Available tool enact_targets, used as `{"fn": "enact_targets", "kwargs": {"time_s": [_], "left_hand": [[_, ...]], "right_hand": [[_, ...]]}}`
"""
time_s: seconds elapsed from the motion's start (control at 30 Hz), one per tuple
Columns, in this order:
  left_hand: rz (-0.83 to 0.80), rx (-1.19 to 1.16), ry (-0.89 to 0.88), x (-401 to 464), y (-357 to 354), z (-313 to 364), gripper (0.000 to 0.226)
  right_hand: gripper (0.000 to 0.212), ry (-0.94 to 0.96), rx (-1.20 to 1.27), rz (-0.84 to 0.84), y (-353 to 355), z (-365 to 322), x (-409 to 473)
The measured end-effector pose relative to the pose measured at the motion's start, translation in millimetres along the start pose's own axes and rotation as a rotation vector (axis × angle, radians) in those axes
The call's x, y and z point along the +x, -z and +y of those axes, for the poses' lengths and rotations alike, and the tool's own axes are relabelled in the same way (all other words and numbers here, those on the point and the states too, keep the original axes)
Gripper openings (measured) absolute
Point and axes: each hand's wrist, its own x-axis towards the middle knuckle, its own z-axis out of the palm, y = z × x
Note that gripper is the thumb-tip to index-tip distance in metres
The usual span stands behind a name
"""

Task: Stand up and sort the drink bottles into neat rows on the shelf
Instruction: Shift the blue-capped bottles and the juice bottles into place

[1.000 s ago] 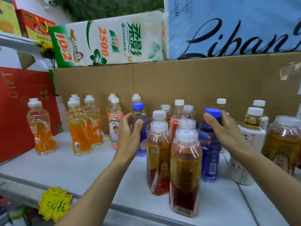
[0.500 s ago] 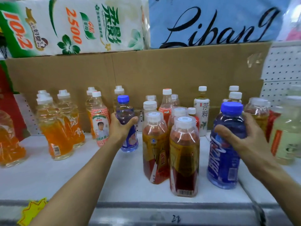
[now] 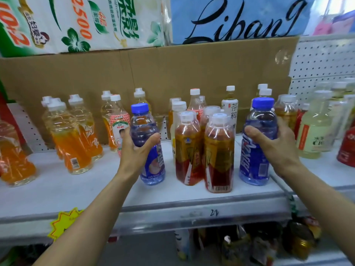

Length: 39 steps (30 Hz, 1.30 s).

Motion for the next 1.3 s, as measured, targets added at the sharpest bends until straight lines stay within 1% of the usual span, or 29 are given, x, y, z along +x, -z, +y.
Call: {"fn": "enact_targets", "kwargs": {"time_s": [0.1,0.17,0.3,0.4,0.53,0.67,0.73,0.8,0.9,1.03,1.13,1.3], "left_hand": [[0.033,-0.034,-0.053,-23,2,20,0.055],[0.027,-0.056,-0.091,-39,1,36,0.057],[-0.036,-0.074,-0.132,-70,-12,61,0.049],[-0.090,-0.090,-0.144,-97,-39,75,0.048],[-0.151,-0.137,-0.124,-138,-91,88,0.049],[-0.201,-0.181,-0.096,-183,-152,96,0.050],[-0.235,-0.215,-0.082,-209,-186,102,0.043],[-0.293,-0.250,-0.066,-233,-221,106,0.040],[-0.402,-0.270,-0.047,-266,-270,111,0.049],[-0.466,-0.306,-0.029,-295,-333,119,0.048],[-0.517,-0.321,-0.037,-305,-380,127,0.057],[-0.586,-0.344,-0.032,-310,-454,130,0.056]], "right_hand": [[0.051,0.027,0.004,0.021,8,-7,-4],[0.049,0.053,0.031,0.039,15,-14,-8],[0.043,0.094,0.082,0.036,36,-32,-21],[0.049,0.087,0.112,0.012,59,-40,-35],[0.049,0.072,0.122,-0.036,107,-45,-54],[0.045,0.065,0.105,-0.071,173,-47,-72],[0.044,0.049,0.101,-0.068,211,-46,-79],[0.042,0.047,0.079,-0.064,249,-43,-87],[0.044,0.035,0.046,-0.067,303,-37,-101],[0.059,-0.001,-0.009,-0.033,365,-28,-109],[0.063,-0.011,-0.025,0.006,408,-21,-103],[0.059,-0.013,-0.038,0.083,471,1,-77]]}}
